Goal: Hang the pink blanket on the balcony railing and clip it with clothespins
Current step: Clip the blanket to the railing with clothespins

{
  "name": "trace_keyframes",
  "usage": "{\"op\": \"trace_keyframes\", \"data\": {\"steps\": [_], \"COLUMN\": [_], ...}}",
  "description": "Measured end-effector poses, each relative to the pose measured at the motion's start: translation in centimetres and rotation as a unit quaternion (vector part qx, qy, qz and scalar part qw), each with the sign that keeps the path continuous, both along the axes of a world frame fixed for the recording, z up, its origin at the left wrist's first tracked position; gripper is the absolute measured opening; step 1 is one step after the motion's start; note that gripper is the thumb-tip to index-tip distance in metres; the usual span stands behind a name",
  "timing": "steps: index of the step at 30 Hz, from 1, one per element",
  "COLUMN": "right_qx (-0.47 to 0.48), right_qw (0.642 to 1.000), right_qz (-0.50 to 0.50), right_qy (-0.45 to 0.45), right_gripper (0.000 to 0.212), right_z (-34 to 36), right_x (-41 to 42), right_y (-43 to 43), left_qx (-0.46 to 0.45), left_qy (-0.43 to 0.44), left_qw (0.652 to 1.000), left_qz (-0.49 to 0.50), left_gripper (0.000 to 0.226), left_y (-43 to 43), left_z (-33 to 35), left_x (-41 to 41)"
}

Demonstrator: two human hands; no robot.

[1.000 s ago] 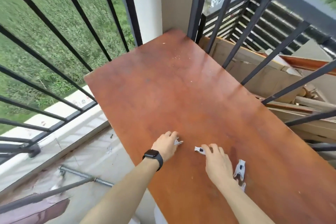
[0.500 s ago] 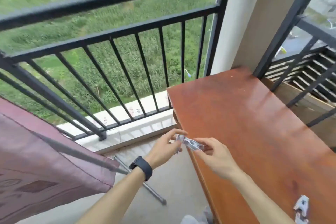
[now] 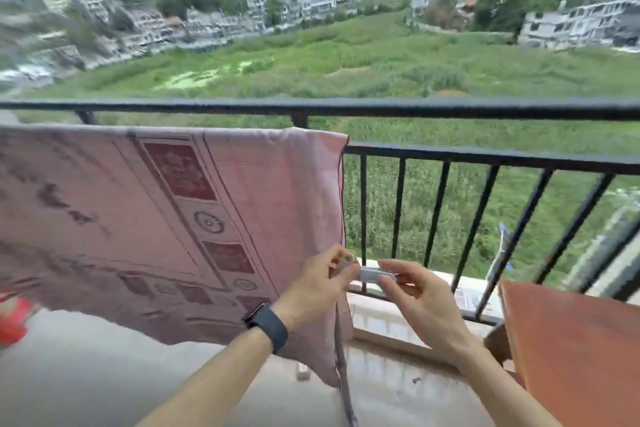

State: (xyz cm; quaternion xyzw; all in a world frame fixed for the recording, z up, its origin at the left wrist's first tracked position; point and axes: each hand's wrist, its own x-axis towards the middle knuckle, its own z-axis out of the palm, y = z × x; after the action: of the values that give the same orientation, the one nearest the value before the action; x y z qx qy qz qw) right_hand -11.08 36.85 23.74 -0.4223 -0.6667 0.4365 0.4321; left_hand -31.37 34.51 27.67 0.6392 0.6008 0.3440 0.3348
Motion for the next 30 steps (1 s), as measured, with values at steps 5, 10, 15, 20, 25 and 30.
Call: {"op": "trace_keyframes", "data": {"steps": [5, 10, 15, 20, 25, 30], "right_qx": [-0.05, -0.006, 0.05, 0.119, 0.202, 0.196], "right_qw": [0.994, 0.991, 0.992, 0.989, 0.978, 0.98], "right_qz": [0.081, 0.095, 0.047, 0.034, 0.025, 0.046], "right_qy": [0.049, 0.095, 0.105, 0.077, 0.04, -0.006], "right_gripper": [0.015, 0.022, 0.025, 0.019, 0.015, 0.022], "right_z": [2.5, 5.1, 6.5, 7.0, 9.3, 11.4], "right_x": [-2.7, -3.5, -3.3, 0.2, 2.7, 3.1], "right_y": [3.9, 7.6, 11.1, 10.6, 9.3, 9.5], "left_qx": [0.031, 0.15, 0.289, 0.123, 0.146, 0.17], "left_qy": [0.013, 0.082, 0.229, 0.462, 0.459, 0.434], "left_qw": [0.999, 0.982, 0.92, 0.875, 0.873, 0.882], "left_qz": [0.03, 0.079, 0.134, 0.075, 0.077, 0.075], "left_gripper": [0.007, 0.016, 0.024, 0.031, 0.015, 0.019], "left_y": [1.5, 3.9, 6.7, 7.6, 6.7, 5.7], "left_z": [3.7, 8.6, 15.7, 18.3, 18.5, 18.2], "left_x": [-2.0, -3.3, -5.5, -3.2, 0.6, 2.2]}}
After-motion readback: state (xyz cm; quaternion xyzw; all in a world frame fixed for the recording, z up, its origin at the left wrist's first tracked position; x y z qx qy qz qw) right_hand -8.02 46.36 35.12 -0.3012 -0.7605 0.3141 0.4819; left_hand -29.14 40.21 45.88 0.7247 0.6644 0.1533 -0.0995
